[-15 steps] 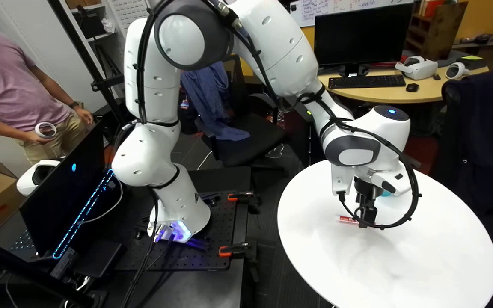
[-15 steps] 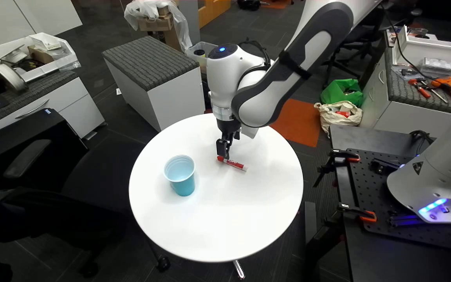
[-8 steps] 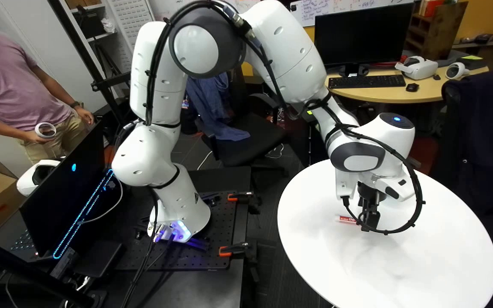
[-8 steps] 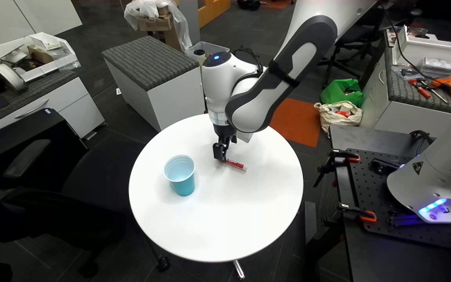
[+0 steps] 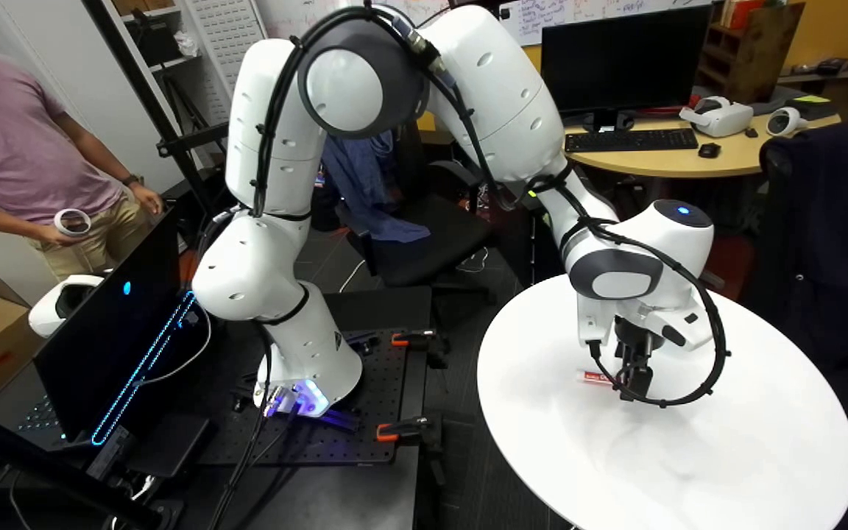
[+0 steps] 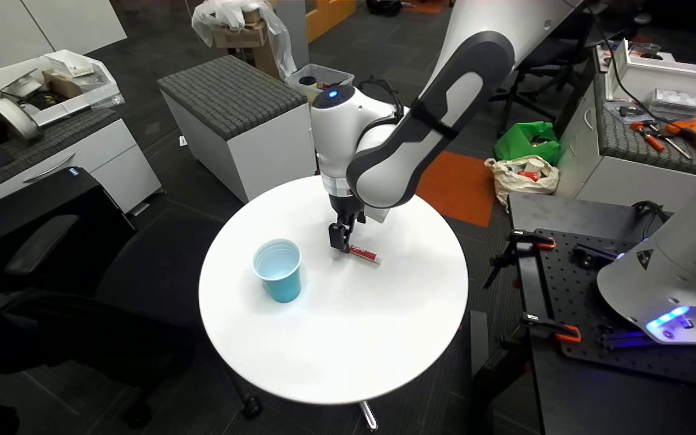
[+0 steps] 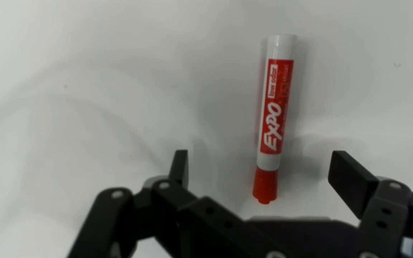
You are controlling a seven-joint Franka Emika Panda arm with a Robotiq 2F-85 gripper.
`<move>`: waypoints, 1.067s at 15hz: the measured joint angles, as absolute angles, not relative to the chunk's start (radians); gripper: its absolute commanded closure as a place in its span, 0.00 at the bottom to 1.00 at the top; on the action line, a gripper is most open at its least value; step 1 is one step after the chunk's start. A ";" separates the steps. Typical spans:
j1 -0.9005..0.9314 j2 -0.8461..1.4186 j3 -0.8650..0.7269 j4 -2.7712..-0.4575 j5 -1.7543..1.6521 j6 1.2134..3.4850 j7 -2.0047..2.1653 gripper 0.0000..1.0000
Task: Put the marker in the cup
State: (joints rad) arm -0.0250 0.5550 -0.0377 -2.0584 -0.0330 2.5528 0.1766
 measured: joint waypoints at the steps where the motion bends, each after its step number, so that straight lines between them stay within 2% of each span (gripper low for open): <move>1: -0.025 0.556 -0.038 -2.058 -0.033 2.553 0.177 0.00; 13: -0.026 0.592 -0.038 -2.056 -0.033 2.552 0.177 0.00; 14: -0.026 0.594 -0.038 -2.054 -0.033 2.552 0.177 0.04; 16: -0.026 0.597 -0.038 -2.052 -0.032 2.551 0.177 0.23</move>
State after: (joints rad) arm -0.0261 0.5966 -0.0379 -2.0518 -0.0325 2.5515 0.1766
